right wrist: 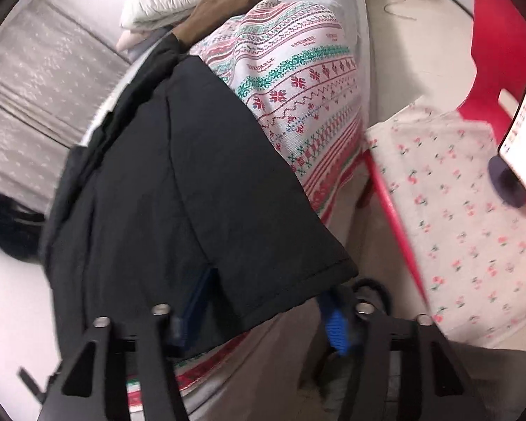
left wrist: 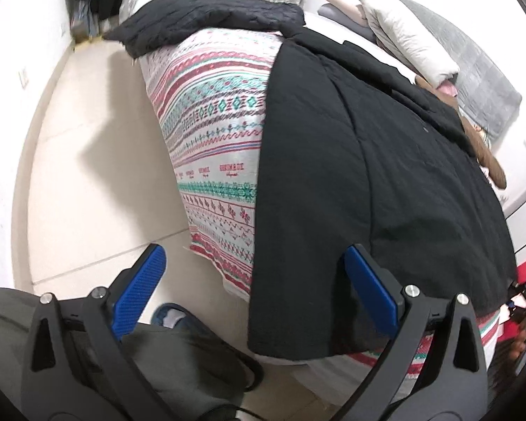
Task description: Fold large clothes
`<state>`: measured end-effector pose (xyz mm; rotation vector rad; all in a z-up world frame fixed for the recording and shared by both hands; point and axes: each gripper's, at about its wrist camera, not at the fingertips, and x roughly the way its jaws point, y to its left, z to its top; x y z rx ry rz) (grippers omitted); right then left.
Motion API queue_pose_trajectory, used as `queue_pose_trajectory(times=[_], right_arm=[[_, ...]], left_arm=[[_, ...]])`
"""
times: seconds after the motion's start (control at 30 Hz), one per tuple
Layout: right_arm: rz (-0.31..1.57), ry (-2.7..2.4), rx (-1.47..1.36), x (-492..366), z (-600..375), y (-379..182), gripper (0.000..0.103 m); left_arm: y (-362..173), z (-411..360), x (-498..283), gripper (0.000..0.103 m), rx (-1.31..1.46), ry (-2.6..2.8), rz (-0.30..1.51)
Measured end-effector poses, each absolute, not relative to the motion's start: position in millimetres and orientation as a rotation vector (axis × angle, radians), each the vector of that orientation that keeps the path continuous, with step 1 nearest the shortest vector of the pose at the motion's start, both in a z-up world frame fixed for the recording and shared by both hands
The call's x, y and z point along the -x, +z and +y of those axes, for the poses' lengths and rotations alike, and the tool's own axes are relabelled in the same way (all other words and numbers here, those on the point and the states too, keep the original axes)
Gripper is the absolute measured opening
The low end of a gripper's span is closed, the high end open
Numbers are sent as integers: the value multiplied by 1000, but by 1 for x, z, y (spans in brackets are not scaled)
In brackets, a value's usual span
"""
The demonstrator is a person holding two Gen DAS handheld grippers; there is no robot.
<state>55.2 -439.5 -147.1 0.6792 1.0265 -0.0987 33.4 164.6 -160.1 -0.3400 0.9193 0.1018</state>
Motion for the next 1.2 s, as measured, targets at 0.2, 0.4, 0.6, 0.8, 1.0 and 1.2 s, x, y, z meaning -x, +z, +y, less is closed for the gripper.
queue_pose_trajectory(times=[0.2,0.4,0.6,0.8,1.0,1.2], right_arm=[[966,-112,-628,-51,-422,-135,21],[887,-159,-535,-47,-409,-116,13],[858,-155,-481,-47,-400,-108,13],[877,-143,-536,-49,-408,-115,16],[848,-111,-562,-47,-409,-113,8],[738,-60,-535,-40,-409,-85,6]], left_arm=[[-168,177,-27,101,411,81,932],[-178,193,-25,101,537,44,957],[-181,194,-25,92,664,-49,948],[-189,185,-30,51,747,-153,978],[-169,160,-29,6,552,-174,949],[-132,169,-23,6,553,-162,864]])
